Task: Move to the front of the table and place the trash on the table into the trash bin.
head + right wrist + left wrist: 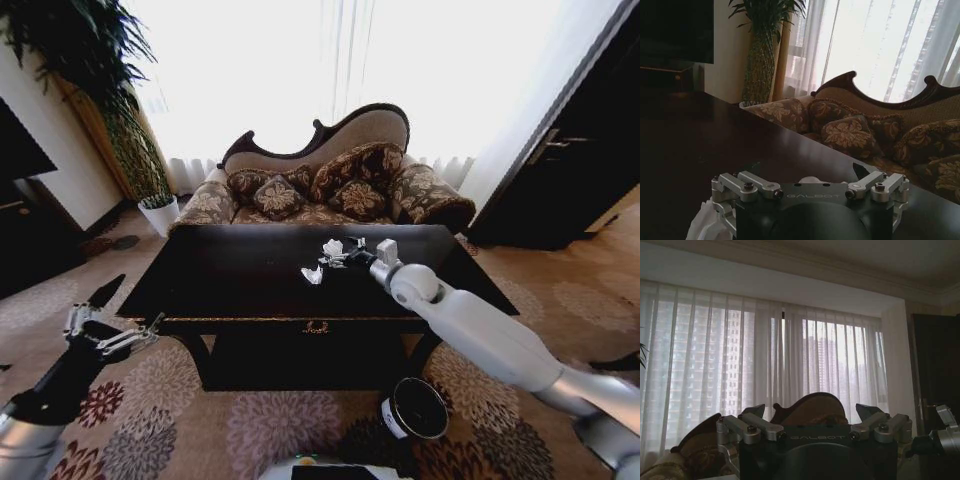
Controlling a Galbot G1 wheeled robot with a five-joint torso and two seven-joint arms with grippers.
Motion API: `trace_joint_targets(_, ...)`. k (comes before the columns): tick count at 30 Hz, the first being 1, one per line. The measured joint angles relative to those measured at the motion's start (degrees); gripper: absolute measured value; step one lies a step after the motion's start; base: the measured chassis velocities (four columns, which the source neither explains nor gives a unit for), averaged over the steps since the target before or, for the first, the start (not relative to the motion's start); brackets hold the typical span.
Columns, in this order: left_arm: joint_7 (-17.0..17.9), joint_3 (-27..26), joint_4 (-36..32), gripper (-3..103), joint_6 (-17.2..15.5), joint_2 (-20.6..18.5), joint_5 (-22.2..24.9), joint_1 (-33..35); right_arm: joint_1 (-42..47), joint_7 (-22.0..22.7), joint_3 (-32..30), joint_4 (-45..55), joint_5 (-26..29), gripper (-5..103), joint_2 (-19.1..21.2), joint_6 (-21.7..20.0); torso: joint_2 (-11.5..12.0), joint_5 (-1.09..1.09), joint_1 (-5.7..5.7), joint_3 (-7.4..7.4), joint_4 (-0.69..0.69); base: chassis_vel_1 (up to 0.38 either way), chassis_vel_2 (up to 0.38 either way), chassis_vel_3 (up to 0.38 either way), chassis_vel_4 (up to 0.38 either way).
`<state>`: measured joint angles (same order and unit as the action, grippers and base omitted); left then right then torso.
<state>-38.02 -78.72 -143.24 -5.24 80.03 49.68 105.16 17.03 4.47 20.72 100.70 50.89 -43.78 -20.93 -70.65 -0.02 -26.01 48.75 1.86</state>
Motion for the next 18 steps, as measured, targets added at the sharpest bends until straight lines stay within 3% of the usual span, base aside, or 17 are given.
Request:
trace_joint_targets(10,-0.04,-0.41,0.0,100,0.09,-0.74,0.47,-0.01,-5.43,0.61,5.73,-5.19,2.25,100,-2.35,-1.86,0.0,0.0,0.0,0.0,0.0,0.0,0.0,0.0,0.0)
trace_joint_targets(18,-0.06,-0.23,0.0,100,0.12,-0.85,0.48,-0.39,-6.65,0.63,6.74,-8.84,1.29,100,-3.66,-2.07,0.0,0.01,0.0,0.0,0.0,0.0,0.0,0.0,0.0)
